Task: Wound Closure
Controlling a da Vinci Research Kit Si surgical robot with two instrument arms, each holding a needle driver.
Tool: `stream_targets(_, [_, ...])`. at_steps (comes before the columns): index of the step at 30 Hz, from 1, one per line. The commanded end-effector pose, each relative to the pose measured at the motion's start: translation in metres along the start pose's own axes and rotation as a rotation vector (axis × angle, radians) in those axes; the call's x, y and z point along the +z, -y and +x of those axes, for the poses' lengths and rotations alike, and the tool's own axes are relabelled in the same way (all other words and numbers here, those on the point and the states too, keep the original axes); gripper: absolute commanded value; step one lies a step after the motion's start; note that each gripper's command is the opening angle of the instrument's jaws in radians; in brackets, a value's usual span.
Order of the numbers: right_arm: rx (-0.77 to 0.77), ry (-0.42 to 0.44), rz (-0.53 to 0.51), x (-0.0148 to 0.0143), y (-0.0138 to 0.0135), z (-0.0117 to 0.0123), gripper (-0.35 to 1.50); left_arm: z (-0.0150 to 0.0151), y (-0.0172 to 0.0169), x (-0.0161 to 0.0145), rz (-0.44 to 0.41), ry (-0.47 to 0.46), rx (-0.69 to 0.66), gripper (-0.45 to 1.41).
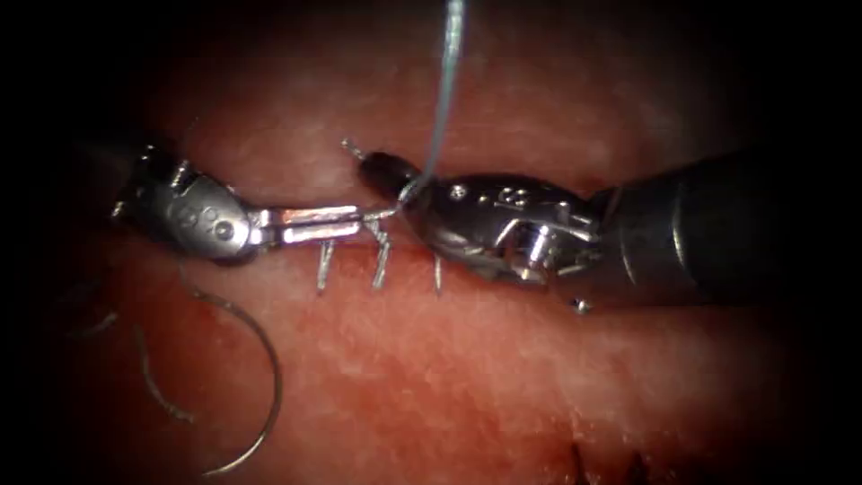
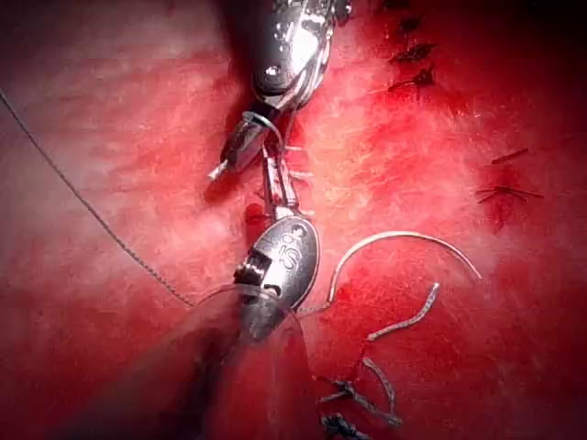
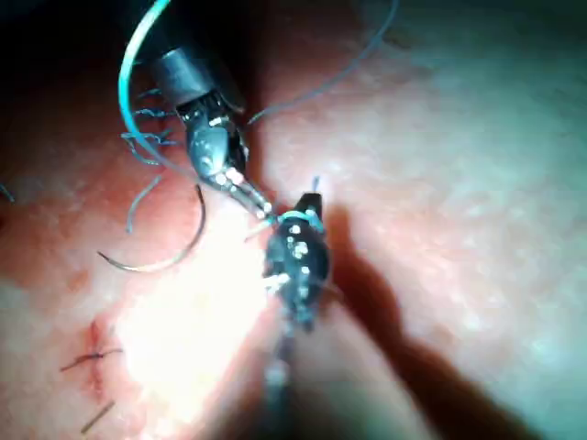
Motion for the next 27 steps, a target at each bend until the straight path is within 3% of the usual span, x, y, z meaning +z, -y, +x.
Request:
stream_targets(1, [0.000, -0.008, -0.001, -0.0013, 0.0007, -0.0011, -0.35, -0.0007, 0.0002, -0.0003, 0.006, 0.010, -0.007, -0.45])
stream_targets(9, [-0.006, -0.014, 0.013, -0.0049, 0.0012, -0.0021, -0.35, -0.0012, 0.0047, -0.0002, 0.045, 0.033, -0.015, -0.45])
stream_targets(27, [-0.043, -0.022, 0.046, -0.0103, 0.0035, -0.0045, -0.35, -0.0022, 0.0076, 0.0061, 0.047, 0.078, -0.012, -0.45])
